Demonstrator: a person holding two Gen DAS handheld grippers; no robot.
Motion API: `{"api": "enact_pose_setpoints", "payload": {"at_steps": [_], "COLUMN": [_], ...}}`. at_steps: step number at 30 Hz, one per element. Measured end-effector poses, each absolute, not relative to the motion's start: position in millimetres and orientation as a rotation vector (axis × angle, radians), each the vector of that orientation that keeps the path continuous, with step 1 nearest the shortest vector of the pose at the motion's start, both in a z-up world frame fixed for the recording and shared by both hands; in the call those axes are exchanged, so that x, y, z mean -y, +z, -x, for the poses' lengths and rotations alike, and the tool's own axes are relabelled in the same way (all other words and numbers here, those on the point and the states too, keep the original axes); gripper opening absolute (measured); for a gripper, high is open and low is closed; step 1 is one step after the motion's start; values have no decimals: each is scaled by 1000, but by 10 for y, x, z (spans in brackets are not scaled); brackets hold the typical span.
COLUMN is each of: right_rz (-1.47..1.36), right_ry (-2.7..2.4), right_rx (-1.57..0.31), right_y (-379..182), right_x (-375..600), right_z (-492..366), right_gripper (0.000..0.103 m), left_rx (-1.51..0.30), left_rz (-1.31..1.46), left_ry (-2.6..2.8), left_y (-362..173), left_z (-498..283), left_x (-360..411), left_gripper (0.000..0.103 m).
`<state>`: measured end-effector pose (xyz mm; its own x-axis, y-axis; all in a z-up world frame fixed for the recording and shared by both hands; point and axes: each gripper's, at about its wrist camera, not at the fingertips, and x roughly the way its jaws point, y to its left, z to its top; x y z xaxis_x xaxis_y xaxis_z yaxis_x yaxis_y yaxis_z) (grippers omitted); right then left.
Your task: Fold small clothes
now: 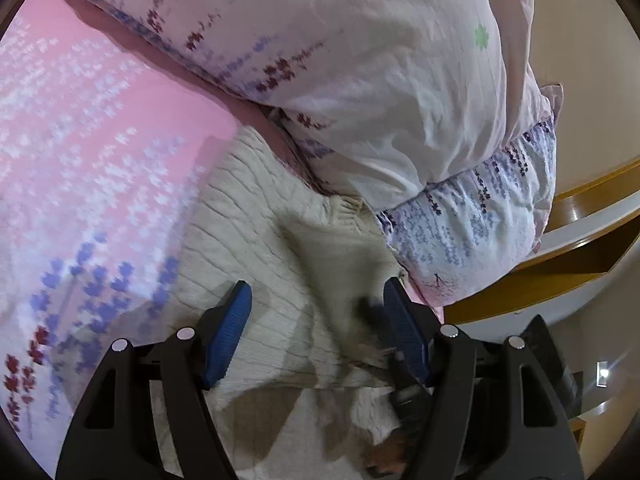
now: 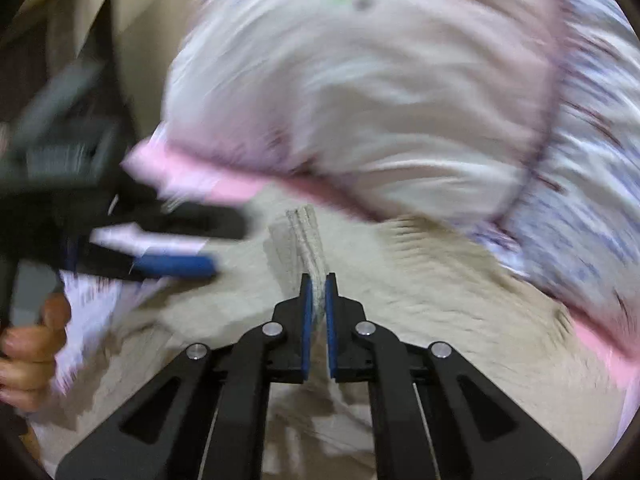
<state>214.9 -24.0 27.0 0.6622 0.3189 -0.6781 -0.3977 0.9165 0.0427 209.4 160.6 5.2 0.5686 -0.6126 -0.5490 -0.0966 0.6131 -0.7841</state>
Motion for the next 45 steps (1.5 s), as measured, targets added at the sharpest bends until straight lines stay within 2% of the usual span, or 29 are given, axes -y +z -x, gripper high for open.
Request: {"api": "enact_pose_setpoints", "payload": {"at_steps": [6,11,14,15,16,19,21,24,27,28,29,33,37,41,42,44,45], "right_rz": [-369,-710,-863,-930,-971,-956,-939,-970,-945,-932,-928,-921,-960,-939,-916,-905,-904], "right_ry": [125,-48,-30,-4,28,58,47,-9,-3,17,46,12,23,17,15,19,21], "right_rx": [-602,-729,-817,-829,-820,-809,-801,-809,-844,-862,-866,-831,-866,-890,-904,-898,-885], "right_y": [592,103,-202,-269,-298,-240,-221,-280,-295,-311,-313,-217,-278,-313,-326,-323,-310], "right_x": [1704,2694,2976,3038,3051,2978,3012,3166,3195,3185,3161,3202,3279,3291,3268,3220,3217], "right_z": [-1861,-1636,-1571,-1559,-1534,-1537,-1616,-1719,-1789,-1845,-1886,-1696,-1618,-1670,-1700,-1733,-1718], "right_gripper": [6,7,24,41,47,50,48,39,36,20,9,7,21,20,11,8,8], "left_rx": [-915,-909,-916,-918,-923,-939,-966,-1002,-1016,-1019,-1022,-1035,-1046,-1046,-1045,-1047,-1051], "left_rz": [867,830,819,811,801,770,750,711,683,680,680,685,674,682,682,689,692], "left_ry": [-333,-301,-287,-281,-275,-256,-249,-242,-246,-247,-251,-267,-280,-282,-280,-278,-273], "left_y": [79,80,58,59,59,55,40,17,2,-8,-18,-65,-90,-93,-95,-102,-111], "left_z": [-2089,-2118,-2132,-2130,-2132,-2142,-2179,-2233,-2273,-2283,-2290,-2298,-2338,-2372,-2382,-2408,-2430], "left_x": [-1716,-1804,-1861,-1880,-1897,-1935,-1940,-1894,-1835,-1822,-1812,-1768,-1710,-1691,-1689,-1691,-1698], "left_gripper": [69,69,69,69,69,69,67,65,65,65,65,65,65,62,57,45,35]}}
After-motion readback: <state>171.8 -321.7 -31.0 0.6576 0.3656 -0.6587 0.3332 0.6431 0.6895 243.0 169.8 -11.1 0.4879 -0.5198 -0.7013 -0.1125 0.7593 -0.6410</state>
